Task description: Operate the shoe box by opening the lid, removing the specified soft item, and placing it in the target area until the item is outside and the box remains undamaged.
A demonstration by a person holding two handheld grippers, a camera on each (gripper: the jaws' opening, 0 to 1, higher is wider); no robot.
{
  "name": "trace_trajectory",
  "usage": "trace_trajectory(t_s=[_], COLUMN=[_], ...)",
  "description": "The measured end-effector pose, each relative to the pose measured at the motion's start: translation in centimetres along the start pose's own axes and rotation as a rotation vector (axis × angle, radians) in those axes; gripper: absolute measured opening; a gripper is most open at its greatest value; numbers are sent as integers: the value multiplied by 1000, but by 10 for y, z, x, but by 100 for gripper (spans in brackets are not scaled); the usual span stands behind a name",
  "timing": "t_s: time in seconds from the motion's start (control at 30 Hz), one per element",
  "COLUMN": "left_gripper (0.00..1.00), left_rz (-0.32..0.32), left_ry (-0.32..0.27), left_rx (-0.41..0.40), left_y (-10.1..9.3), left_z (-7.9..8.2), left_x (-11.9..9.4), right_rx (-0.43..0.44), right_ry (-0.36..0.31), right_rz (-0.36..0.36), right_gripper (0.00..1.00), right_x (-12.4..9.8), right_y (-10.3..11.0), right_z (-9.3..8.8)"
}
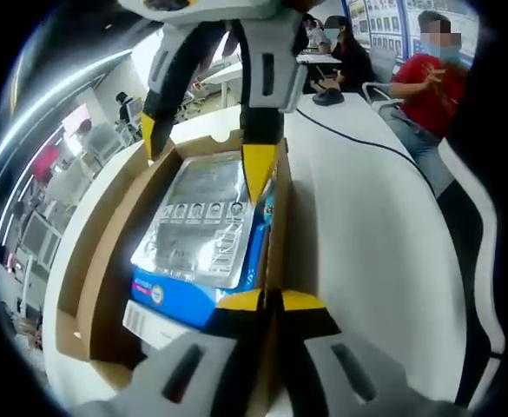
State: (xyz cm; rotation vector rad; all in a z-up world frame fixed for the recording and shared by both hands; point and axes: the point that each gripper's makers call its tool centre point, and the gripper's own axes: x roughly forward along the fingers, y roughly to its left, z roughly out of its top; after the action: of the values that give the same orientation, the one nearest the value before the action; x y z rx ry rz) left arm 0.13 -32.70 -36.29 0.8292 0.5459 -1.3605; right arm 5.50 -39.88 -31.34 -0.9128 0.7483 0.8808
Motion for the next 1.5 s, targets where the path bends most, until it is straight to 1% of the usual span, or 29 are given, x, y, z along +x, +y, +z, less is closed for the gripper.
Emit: trace_trajectory(t_s=[0.1, 0.13, 0.2, 0.23, 0.27, 0.43, 0.53, 0.6, 0.67, 0.73, 0.87, 0.93, 0.97, 1.13, 1.37, 1.5], left_gripper=[5, 5, 5, 5, 5, 5, 5, 5, 5, 5, 5, 5, 5, 5, 5, 5], left_rz=[1, 3, 3, 3, 4, 2, 1, 2, 2, 2, 1, 0, 0, 2, 5, 6], left_ry=[0, -1, -1, -1, 0, -1, -4, -5, -4, -6, -2, -1, 0, 2, 0, 1], left_rx=[-1, -3, -1, -3, -5, -4, -2, -3, -2, -8, -2, -3, -3, -4, -5, -4], left_y=[0, 1, 1, 1, 0, 0, 0, 0, 0, 0, -1, -1, -1, -1, 0, 0], left_z=[1, 0, 1, 0, 1, 2, 1, 2, 1, 0, 0, 0, 0, 0, -1, 0], left_x=[-1, 0, -1, 1, -1, -1, 0, -1, -1, 1, 1, 0, 0, 0, 1, 1], right_rx=[-41, -46, -49, -53, -79, -85, -90, -107, -135, -151, -164, -173, -170, -155, -152, -155], right_ry=[12, 21, 30, 44, 54, 56, 60, 62, 43, 40, 50, 62, 66, 84, 82, 78], right_rz=[-10, -3, -5, -6, -30, -34, -33, -29, -27, -27, -1, 7, 5, -23, -38, -66], right_gripper=[66, 66, 67, 66, 66, 65, 65, 66, 67, 69, 65, 63, 63, 65, 65, 67], right_x=[8, 17, 16, 20, 27, 21, 19, 18, 17, 17, 18, 23, 26, 21, 23, 24], right_y=[1, 1, 2, 6, 4, 6, 6, 7, 7, 6, 10, 12, 12, 9, 8, 4], right_z=[-3, -7, -6, -6, -4, 1, 1, 2, 5, 6, 7, 5, 5, 6, 5, 5])
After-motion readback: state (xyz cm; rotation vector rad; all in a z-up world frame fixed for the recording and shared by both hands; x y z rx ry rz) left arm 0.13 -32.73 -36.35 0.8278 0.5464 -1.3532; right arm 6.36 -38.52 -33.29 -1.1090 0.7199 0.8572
